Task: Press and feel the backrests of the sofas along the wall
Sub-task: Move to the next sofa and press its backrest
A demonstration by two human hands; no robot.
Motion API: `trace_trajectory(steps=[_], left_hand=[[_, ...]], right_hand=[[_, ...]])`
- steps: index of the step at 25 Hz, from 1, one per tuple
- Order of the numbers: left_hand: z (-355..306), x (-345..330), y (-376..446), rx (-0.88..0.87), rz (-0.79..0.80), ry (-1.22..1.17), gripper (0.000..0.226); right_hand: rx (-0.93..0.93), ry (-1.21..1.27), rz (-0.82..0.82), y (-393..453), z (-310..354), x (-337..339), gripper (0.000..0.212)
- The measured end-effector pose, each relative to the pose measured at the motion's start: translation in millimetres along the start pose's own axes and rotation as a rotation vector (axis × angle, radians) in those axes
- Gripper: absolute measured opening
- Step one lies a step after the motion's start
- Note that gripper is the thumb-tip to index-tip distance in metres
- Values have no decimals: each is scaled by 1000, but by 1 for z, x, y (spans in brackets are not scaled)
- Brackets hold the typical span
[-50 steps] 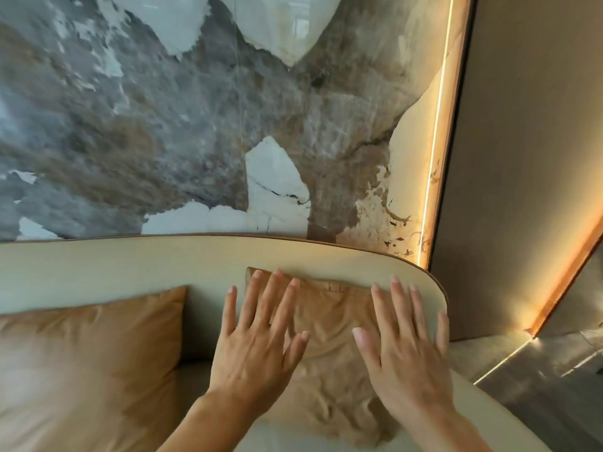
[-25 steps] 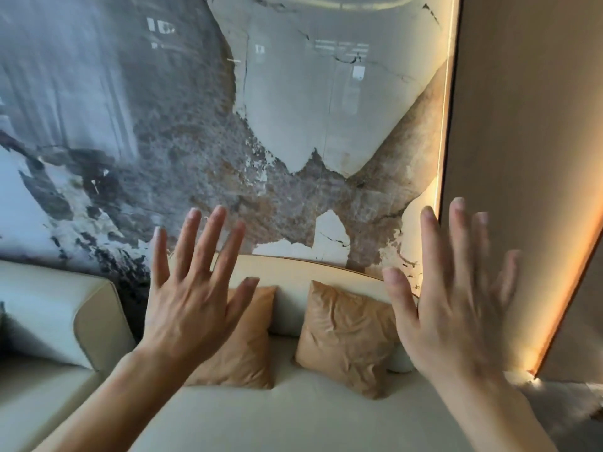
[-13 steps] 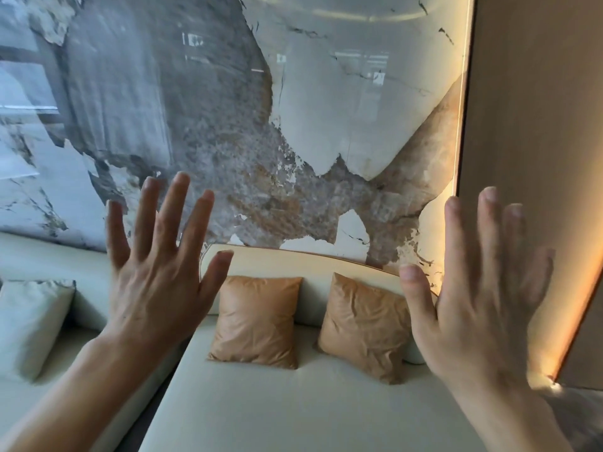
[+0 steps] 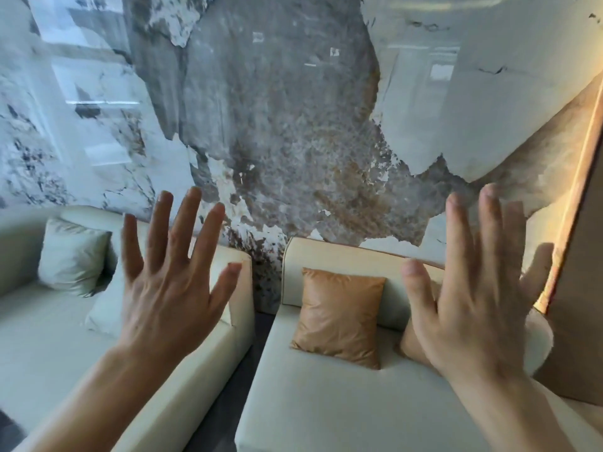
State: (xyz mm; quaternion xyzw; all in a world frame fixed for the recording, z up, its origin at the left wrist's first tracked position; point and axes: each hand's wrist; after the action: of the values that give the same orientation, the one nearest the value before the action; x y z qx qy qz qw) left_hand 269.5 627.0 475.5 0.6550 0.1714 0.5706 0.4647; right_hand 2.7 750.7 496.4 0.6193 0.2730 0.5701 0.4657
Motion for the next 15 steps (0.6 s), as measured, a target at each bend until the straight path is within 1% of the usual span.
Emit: trace_trajectory(steps=[4, 8, 10, 15], left_hand=[[80, -8, -21, 68, 35, 60, 69], [152, -28, -34, 160, 68, 158, 68], [181, -39, -38, 183, 82, 202, 67], [261, -74, -30, 261, 119, 337, 67]], right_hand=[[34, 76, 69, -6, 84, -51, 68], [90, 182, 204, -10, 161, -111, 70], [111, 214, 223, -9, 190, -139, 70], [139, 386, 282, 7, 274, -221, 70]])
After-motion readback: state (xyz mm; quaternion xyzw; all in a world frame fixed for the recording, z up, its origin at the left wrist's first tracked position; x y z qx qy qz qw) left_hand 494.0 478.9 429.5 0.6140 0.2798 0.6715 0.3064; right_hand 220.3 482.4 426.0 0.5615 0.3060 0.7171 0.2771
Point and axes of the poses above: each hand's wrist, its own y-axis towards the middle knuckle, its own x-axis out of the back of the hand, z = x × y
